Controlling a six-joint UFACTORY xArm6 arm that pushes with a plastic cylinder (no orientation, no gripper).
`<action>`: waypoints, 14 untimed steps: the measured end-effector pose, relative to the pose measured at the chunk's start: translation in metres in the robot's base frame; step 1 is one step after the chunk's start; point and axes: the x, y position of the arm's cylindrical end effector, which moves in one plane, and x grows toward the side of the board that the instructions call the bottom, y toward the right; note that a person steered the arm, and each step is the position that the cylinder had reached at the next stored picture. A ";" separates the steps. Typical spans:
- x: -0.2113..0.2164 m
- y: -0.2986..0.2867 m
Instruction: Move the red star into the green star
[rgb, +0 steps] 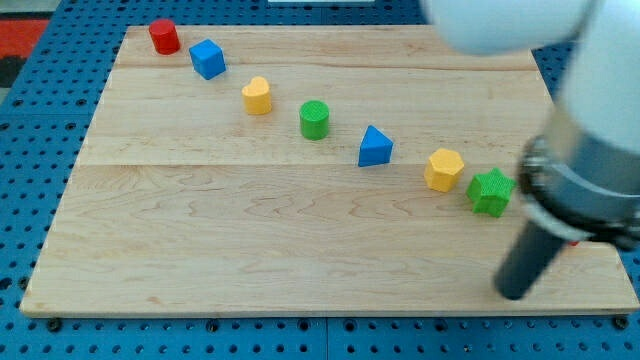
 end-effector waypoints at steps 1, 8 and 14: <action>-0.004 0.036; -0.055 0.060; -0.121 0.079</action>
